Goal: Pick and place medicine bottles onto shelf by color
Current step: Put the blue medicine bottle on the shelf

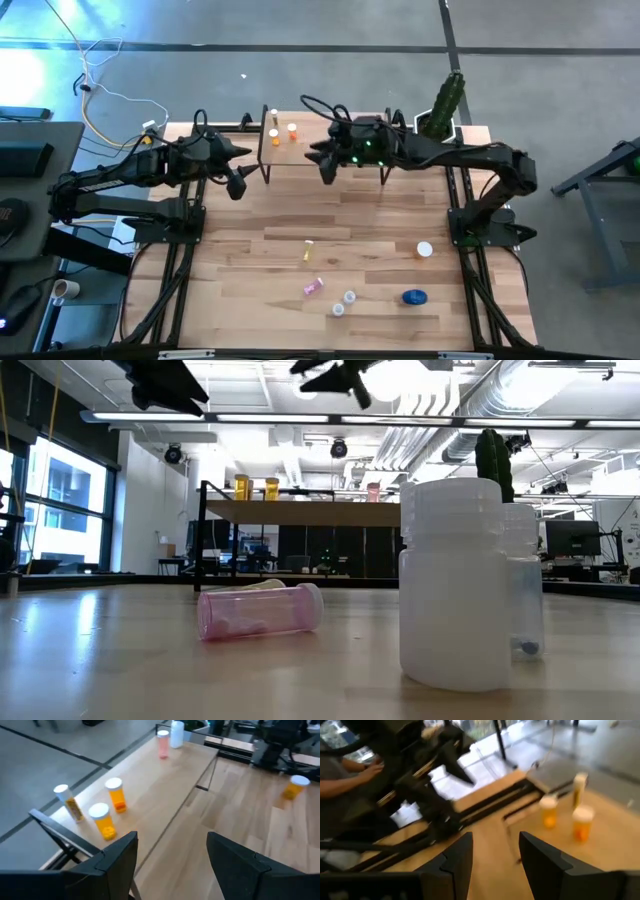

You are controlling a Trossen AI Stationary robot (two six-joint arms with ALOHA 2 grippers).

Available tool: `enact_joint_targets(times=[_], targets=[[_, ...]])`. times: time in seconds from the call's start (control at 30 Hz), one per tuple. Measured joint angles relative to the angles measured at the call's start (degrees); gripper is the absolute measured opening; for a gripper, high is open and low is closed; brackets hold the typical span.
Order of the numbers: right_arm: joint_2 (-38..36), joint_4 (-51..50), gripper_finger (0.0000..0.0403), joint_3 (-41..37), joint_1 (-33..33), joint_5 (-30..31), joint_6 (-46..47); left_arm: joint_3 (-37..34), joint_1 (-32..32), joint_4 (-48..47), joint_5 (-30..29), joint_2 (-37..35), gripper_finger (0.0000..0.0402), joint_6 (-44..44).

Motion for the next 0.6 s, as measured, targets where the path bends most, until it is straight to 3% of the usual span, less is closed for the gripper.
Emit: enact_joint_targets(times=[0.4, 0.6], targets=[[-4.74, -20.43, 0.0152, 0.00, 9.40, -0.02, 14.39, 0.00, -1.92, 0.73, 10.78, 0.00, 0.0227, -4.57], [-4.95, -29.64, 0.0152, 0.00, 13.32, 0.00, 15.80, 0.00, -6.19, 4.23, 12.16, 0.00, 0.0227, -7.55]])
